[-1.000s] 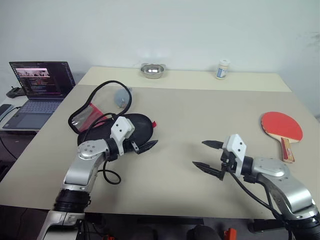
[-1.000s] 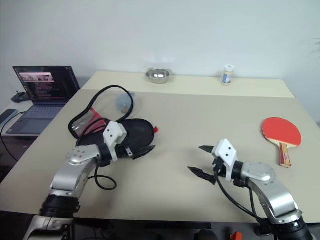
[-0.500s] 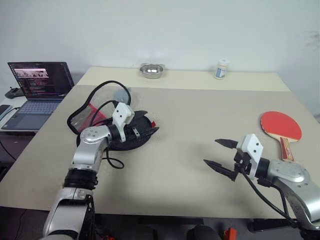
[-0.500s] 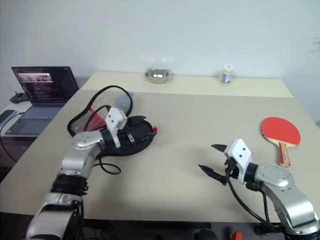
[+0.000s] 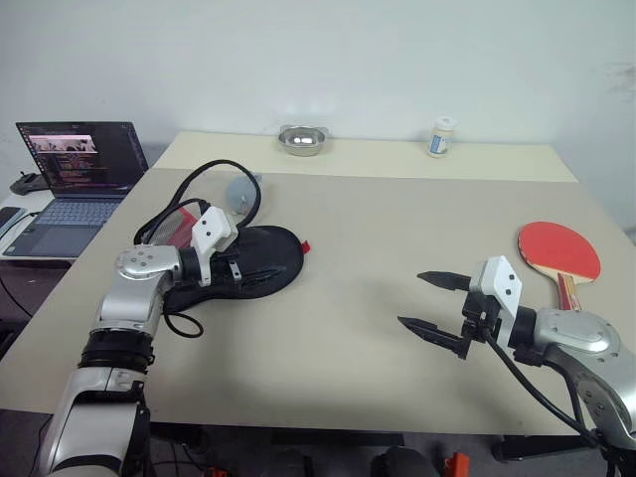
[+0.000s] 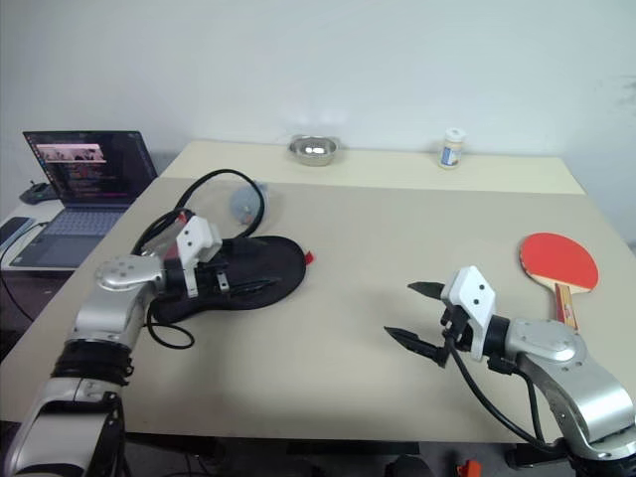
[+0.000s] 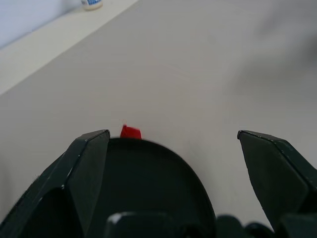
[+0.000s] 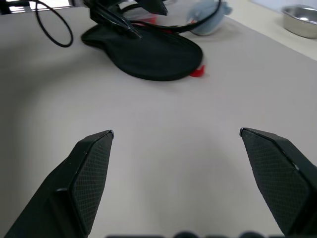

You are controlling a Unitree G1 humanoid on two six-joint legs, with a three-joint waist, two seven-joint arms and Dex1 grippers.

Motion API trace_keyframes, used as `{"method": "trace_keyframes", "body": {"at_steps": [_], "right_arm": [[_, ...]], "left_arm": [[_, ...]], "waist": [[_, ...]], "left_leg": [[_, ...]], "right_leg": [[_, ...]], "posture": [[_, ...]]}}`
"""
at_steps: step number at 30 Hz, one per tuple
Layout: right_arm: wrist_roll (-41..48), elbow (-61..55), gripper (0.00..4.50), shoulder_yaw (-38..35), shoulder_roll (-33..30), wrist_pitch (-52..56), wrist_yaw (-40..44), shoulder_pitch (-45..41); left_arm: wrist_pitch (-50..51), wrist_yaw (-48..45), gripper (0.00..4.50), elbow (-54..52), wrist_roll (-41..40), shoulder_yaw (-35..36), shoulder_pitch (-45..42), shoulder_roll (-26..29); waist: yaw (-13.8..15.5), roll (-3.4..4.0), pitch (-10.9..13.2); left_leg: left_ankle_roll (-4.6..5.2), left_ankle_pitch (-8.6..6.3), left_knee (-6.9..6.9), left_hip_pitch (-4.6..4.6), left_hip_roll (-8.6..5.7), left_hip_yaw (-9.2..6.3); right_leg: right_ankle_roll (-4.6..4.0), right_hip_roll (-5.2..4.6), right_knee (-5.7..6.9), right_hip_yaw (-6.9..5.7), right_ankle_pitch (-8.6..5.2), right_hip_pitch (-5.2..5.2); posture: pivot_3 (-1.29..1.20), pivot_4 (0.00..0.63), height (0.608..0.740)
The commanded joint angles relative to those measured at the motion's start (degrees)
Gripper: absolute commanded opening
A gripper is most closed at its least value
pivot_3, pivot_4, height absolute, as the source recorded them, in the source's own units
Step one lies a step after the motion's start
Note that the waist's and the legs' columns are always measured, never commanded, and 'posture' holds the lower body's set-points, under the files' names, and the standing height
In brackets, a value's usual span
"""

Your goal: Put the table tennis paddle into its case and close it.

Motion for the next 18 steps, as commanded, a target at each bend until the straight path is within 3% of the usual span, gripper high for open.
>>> {"method": "trace_keyframes", "body": {"at_steps": [1, 7, 18], "right_arm": [[1.9, -1.5, 4.49, 0.6, -0.4, 0.0, 1.3, -1.4], [2.9, -1.7, 4.49, 1.4, -1.0, -0.3, 3.4, -2.5], [2.1, -0.3, 4.49, -3.9, -4.1, -3.4, 4.9, 4.1]], "left_arm": [[1.6, -1.6, 4.50, -6.1, -1.7, 2.6, 2.5, 3.5], [3.6, -3.1, 4.50, -9.7, -2.5, 3.2, 6.6, 6.4], [6.0, -0.2, 4.50, -17.7, -2.5, -0.3, 8.5, -0.1]], "waist": [[0.0, 0.00, 0.0], [0.0, 0.00, 0.0], [0.4, -0.08, 0.0]], "left_leg": [[0.00, 0.00, 0.00, 0.00, 0.00, 0.00], [0.00, 0.00, 0.00, 0.02, 0.02, 0.00], [0.01, -0.01, 0.00, -0.01, 0.01, 0.00]], "right_leg": [[0.00, 0.00, 0.00, 0.00, 0.00, 0.00], [0.00, -0.01, 0.01, 0.00, 0.00, 0.00], [0.00, -0.03, -0.01, 0.00, 0.00, 0.00]], "posture": [[0.00, 0.150, 0.740], [0.00, 0.150, 0.740], [0.00, 0.150, 0.740]]}}
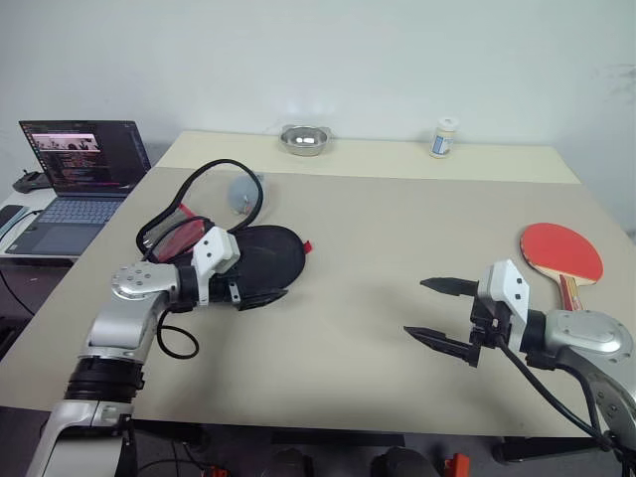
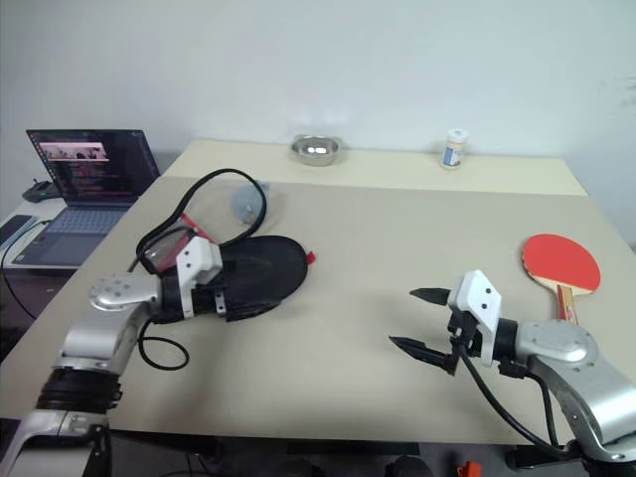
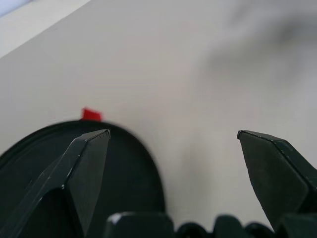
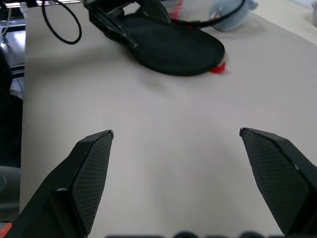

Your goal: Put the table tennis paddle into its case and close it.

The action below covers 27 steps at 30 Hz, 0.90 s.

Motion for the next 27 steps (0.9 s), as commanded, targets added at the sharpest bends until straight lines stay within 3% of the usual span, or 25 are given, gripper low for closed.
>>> {"method": "trace_keyframes", "body": {"at_steps": [1, 8, 16, 27], "right_arm": [[0.0, -1.0, 4.49, -1.6, -1.0, -1.9, 0.8, 1.9], [2.4, -5.1, 4.49, -3.9, -3.4, 0.1, 1.1, 4.1], [12.2, -11.1, 4.49, -10.6, -6.9, 7.1, -2.0, 0.3], [13.7, -12.3, 4.49, -10.5, -7.4, 9.0, -5.8, -0.3]], "left_arm": [[-0.2, 0.1, 4.50, -3.1, -0.3, -0.3, 0.0, 0.0], [-2.3, -0.5, 4.50, 2.6, 1.1, -1.4, -4.0, -0.8], [-12.5, -3.8, 4.50, 17.8, 7.3, -4.4, -9.0, 1.1], [-19.7, -10.7, 4.50, 35.1, 10.5, -4.7, -16.6, 5.0]], "waist": [[-0.1, 0.00, 0.0], [-0.3, -0.01, 0.0], [-0.3, -0.02, 0.0], [-0.3, -0.17, 0.1]], "left_leg": [[0.00, 0.00, 0.00, 0.01, 0.00, 0.00], [0.00, 0.00, 0.00, 0.03, 0.00, 0.00], [0.00, 0.00, 0.00, 0.03, -0.02, 0.01], [0.01, 0.00, 0.00, -0.01, -0.02, 0.01]], "right_leg": [[0.00, 0.00, 0.01, 0.00, 0.00, 0.00], [0.00, 0.03, 0.03, 0.00, 0.00, 0.00], [0.00, 0.03, 0.02, 0.00, 0.00, 0.01], [0.01, 0.03, -0.02, -0.03, 0.00, 0.00]], "posture": [[0.00, 0.150, 0.740], [0.00, 0.150, 0.740], [0.00, 0.150, 0.740], [0.00, 0.150, 0.740]]}}
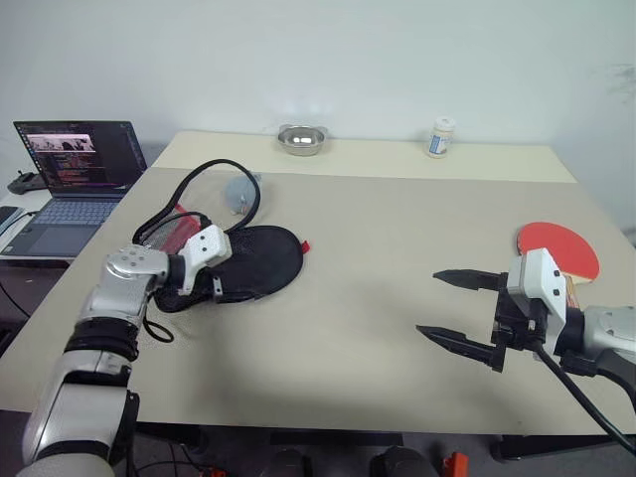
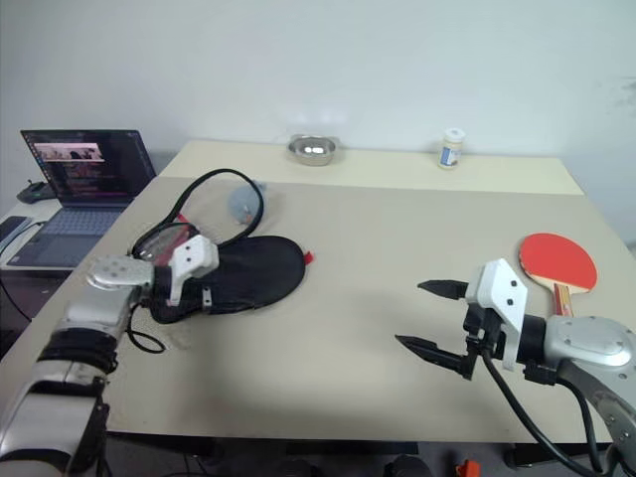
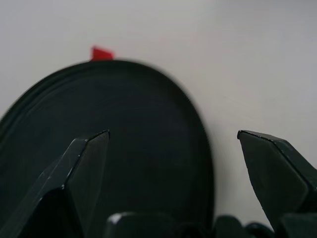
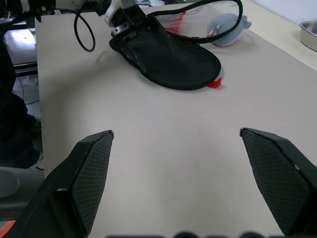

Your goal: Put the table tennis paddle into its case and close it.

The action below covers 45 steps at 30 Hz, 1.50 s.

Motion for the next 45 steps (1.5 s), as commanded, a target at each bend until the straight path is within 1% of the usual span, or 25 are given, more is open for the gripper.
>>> {"method": "trace_keyframes", "body": {"at_steps": [1, 7, 17, 20, 21, 26, 27, 28, 31, 32, 34, 38, 41, 45], "right_arm": [[1.1, -1.8, 4.49, -0.9, -0.7, 0.0, -0.9, -0.6], [1.0, -1.0, 4.49, 0.8, -0.4, -0.2, -1.5, -2.1], [-0.8, 1.1, 4.49, 3.4, 0.0, -1.7, -1.4, -3.7], [-1.1, 1.4, 4.50, 3.5, 0.1, -2.1, -1.3, -3.7], [-1.2, 1.5, 4.50, 3.6, 0.1, -2.2, -1.3, -3.6], [-2.0, 2.5, 4.50, 3.4, 0.1, -3.1, -1.0, -3.9], [-2.1, 2.7, 4.50, 3.3, 0.0, -3.3, -1.0, -3.7], [-2.2, 2.8, 4.50, 3.3, 0.0, -3.4, -1.1, -3.6], [-2.4, 2.8, 4.50, 3.1, 0.1, -3.8, -1.2, -3.2], [-2.5, 2.9, 4.50, 3.0, 0.1, -3.8, -1.2, -3.1], [-2.6, 2.9, 4.50, 2.9, 0.2, -3.9, -1.3, -3.0], [-2.9, 3.1, 4.50, 2.7, 0.3, -4.1, -1.3, -2.6], [-3.4, 3.6, 4.50, 2.1, 0.0, -4.6, -0.9, -1.5], [-3.6, 3.4, 4.50, 1.8, -0.1, -4.8, -0.7, -0.8]], "left_arm": [[-1.4, -3.6, 4.50, 2.0, 0.2, 0.4, -1.0, 1.5], [-3.4, -7.1, 4.50, 2.8, 1.5, -0.4, 1.0, 3.0], [-4.2, -2.4, 4.50, 7.7, 5.3, -0.9, 0.9, 2.6], [-4.3, -1.1, 3.97, 9.3, 5.4, -0.4, 0.6, 2.6], [-4.4, -1.0, 3.67, 9.6, 5.4, -0.3, 0.6, 2.6], [-3.7, -2.2, 1.92, 11.3, 4.9, -0.2, 0.6, 2.9], [-3.8, -2.3, 1.50, 11.4, 4.8, -0.2, 0.7, 2.8], [-3.8, -2.4, 1.22, 11.4, 4.7, -0.2, 0.8, 2.8], [-3.1, -2.6, 0.14, 10.8, 4.0, 0.1, 1.0, 2.4], [-2.5, -2.6, 0.03, 10.3, 3.5, 0.4, 1.0, 2.0], [-1.6, -2.3, 0.03, 8.7, 2.6, 0.9, 1.0, 1.2], [4.4, -0.6, 0.03, 1.0, -1.2, 2.8, 1.7, -3.1], [12.5, 3.2, 0.03, -9.6, -5.2, 2.8, 3.2, -10.3], [18.5, 6.3, 0.03, -16.9, -6.0, 1.6, 4.5, -15.4]], "waist": [[0.0, 0.00, 0.0], [-0.1, 0.00, 0.0], [-0.1, -0.02, 0.0], [-0.1, -0.02, 0.0], [-0.1, -0.03, 0.0], [-0.1, -0.03, 0.0], [-0.1, -0.03, 0.0], [-0.1, -0.03, 0.0], [-0.1, -0.03, 0.0], [-0.1, -0.03, 0.0], [-0.1, -0.03, 0.0], [0.3, -0.08, 0.0], [0.7, -0.08, 0.0], [0.7, -0.10, -0.1]], "left_leg": [[0.00, 0.00, 0.00, 0.00, 0.00, 0.01], [0.00, 0.00, 0.00, 0.01, 0.03, 0.00], [0.01, 0.00, 0.00, 0.00, 0.02, 0.00], [0.01, 0.00, 0.00, 0.03, 0.03, 0.00], [0.01, 0.00, 0.00, 0.04, 0.04, 0.00], [0.01, 0.00, 0.01, 0.08, 0.06, 0.00], [0.01, 0.00, 0.01, 0.08, 0.06, 0.00], [0.01, 0.00, 0.01, 0.09, 0.06, 0.00], [0.01, 0.01, 0.01, 0.08, 0.06, 0.00], [0.01, 0.00, 0.01, 0.08, 0.06, 0.00], [0.01, 0.00, 0.01, 0.07, 0.06, 0.00], [0.01, 0.01, 0.04, 0.00, 0.04, -0.05], [0.01, 0.00, 0.06, -0.05, 0.00, -0.06], [0.01, 0.00, 0.08, -0.07, -0.02, -0.05]], "right_leg": [[0.00, 0.00, 0.00, 0.01, 0.00, 0.00], [0.00, 0.00, 0.01, 0.00, 0.00, -0.01], [0.00, 0.00, 0.01, 0.00, 0.00, -0.02], [0.00, 0.00, 0.04, 0.00, 0.00, -0.02], [0.00, 0.00, 0.06, 0.00, 0.00, -0.02], [0.00, 0.00, 0.11, -0.01, 0.00, 0.00], [-0.01, 0.00, 0.11, -0.01, 0.01, -0.01], [-0.01, 0.00, 0.11, -0.01, 0.01, 0.00], [-0.01, 0.00, 0.11, -0.01, 0.01, 0.00], [-0.01, 0.00, 0.11, -0.01, 0.01, -0.01], [-0.01, 0.00, 0.10, 0.00, 0.01, 0.00], [-0.01, -0.02, 0.09, -0.04, 0.01, 0.00], [-0.01, -0.07, 0.04, -0.04, 0.01, 0.00], [0.00, -0.09, 0.03, -0.01, 0.02, 0.01]], "posture": [[0.00, 0.150, 0.740], [0.00, 0.150, 0.740], [0.00, 0.150, 0.740], [0.00, 0.150, 0.740], [0.00, 0.150, 0.740], [0.00, 0.150, 0.740], [0.00, 0.150, 0.740], [0.00, 0.150, 0.740], [0.00, 0.150, 0.740], [0.00, 0.150, 0.740], [0.00, 0.150, 0.740], [0.00, 0.150, 0.740], [0.00, 0.150, 0.740], [0.00, 0.150, 0.740]]}}
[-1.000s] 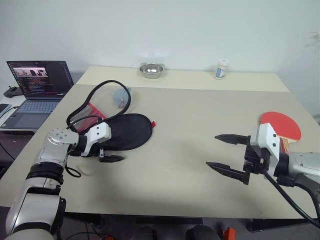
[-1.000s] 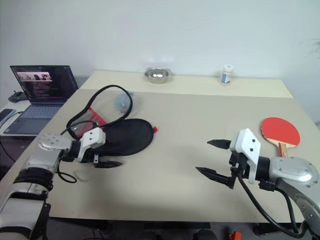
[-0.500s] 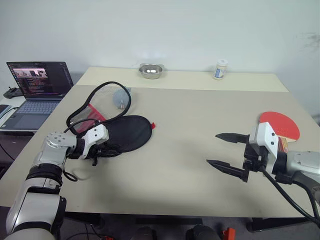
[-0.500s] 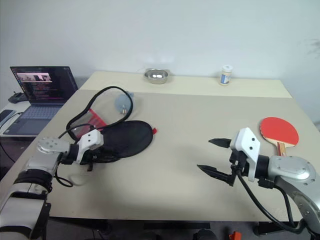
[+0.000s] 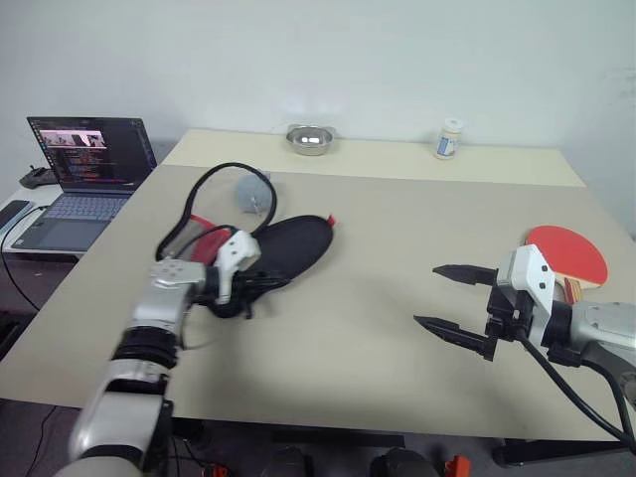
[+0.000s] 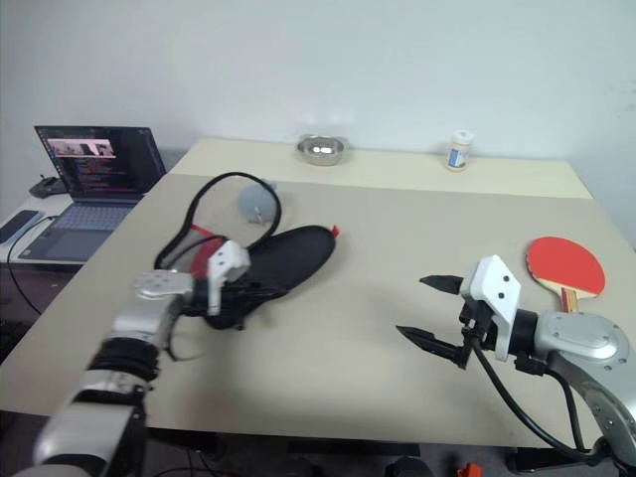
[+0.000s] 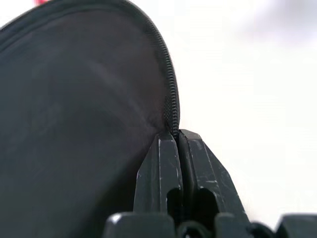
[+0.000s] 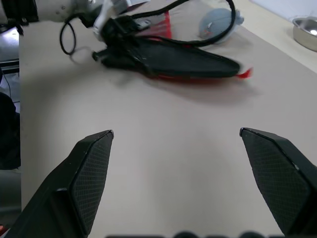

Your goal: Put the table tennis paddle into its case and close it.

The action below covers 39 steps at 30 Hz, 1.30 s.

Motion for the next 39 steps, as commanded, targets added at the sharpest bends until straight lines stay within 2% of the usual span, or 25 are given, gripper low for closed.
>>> {"method": "trace_keyframes", "body": {"at_steps": [1, 10, 15, 18, 24, 27, 30, 35, 39], "right_arm": [[0.0, -0.9, 4.50, -2.6, -0.4, -1.3, 0.3, 0.6], [-0.6, -1.1, 4.50, -4.7, -1.6, -1.4, 1.4, 3.1], [-0.3, -2.0, 4.50, -4.7, -1.3, -1.1, 0.4, 3.4], [-0.4, -1.9, 4.50, -4.5, -1.1, -1.3, 0.2, 3.6], [-0.8, -0.6, 4.50, -3.2, -0.3, -1.3, -0.6, 2.0], [-0.1, -0.3, 4.50, -2.8, 1.0, -0.7, -1.9, 0.7], [0.7, 0.5, 4.50, -1.9, 3.1, 1.5, -5.5, -1.5], [0.1, 3.6, 4.50, 3.8, 8.7, 9.5, -14.2, -6.6], [-1.9, 7.0, 4.50, 8.0, 15.3, 15.7, -22.6, -10.8]], "left_arm": [[4.6, 3.5, 0.03, -5.7, -1.2, -0.6, -0.2, -2.6], [3.9, 14.9, 0.03, 3.2, 1.9, -3.2, -7.1, -15.1], [2.9, 15.5, 0.03, 5.1, 1.9, -2.9, -7.8, -17.0], [3.0, 16.6, 0.74, 6.3, 1.4, -1.9, -8.4, -17.1], [3.0, 18.5, 2.92, 2.7, -0.3, -0.1, -8.0, -17.2], [3.4, 16.0, 3.96, -0.9, -1.6, 0.5, -6.7, -15.3], [3.9, 12.3, 3.96, -4.6, -3.4, 2.0, -5.5, -10.7], [1.0, 6.7, 3.96, -3.2, -4.8, 5.4, -5.7, 0.2], [1.4, 1.5, 3.96, -4.2, -7.0, 7.1, -4.7, 5.0]], "waist": [[-0.4, 0.01, 0.0], [-0.4, 0.01, 0.0], [-0.6, 0.01, 0.0], [-0.7, 0.01, 0.0], [-0.7, 0.01, 0.0], [-0.8, 0.01, 0.0], [-1.1, 0.01, 0.0], [-1.3, 0.02, 0.0], [-0.9, 0.02, 0.0]], "left_leg": [[0.00, 0.00, -0.01, 0.02, 0.02, 0.00], [0.00, 0.00, -0.02, 0.06, -0.02, -0.01], [0.00, 0.00, -0.04, 0.05, -0.04, 0.00], [0.00, 0.00, -0.06, 0.07, 0.01, -0.01], [0.00, 0.00, -0.04, 0.06, -0.02, 0.00], [-0.02, 0.01, -0.04, 0.06, 0.00, 0.00], [-0.03, 0.02, -0.05, 0.09, 0.02, 0.02], [-0.10, 0.06, -0.07, 0.16, 0.12, 0.03], [-0.10, 0.06, -0.06, 0.10, 0.04, 0.04]], "right_leg": [[0.00, 0.03, 0.01, 0.01, 0.00, -0.01], [0.00, 0.09, 0.03, 0.00, 0.00, 0.01], [0.01, 0.09, -0.02, 0.02, -0.01, 0.01], [0.01, 0.11, -0.01, 0.01, -0.01, 0.01], [0.01, 0.09, -0.01, 0.02, -0.01, 0.01], [0.01, 0.10, 0.00, 0.02, -0.01, 0.01], [0.00, 0.10, 0.00, 0.04, 0.00, 0.01], [-0.01, 0.15, 0.07, 0.03, 0.00, 0.01], [-0.02, 0.07, 0.02, 0.03, -0.01, 0.00]], "posture": [[0.00, 0.150, 0.740], [0.00, 0.150, 0.740], [0.00, 0.150, 0.740], [0.00, 0.150, 0.740], [0.00, 0.150, 0.740], [0.00, 0.150, 0.740], [0.00, 0.150, 0.740], [0.00, 0.150, 0.740], [0.00, 0.150, 0.740]]}}
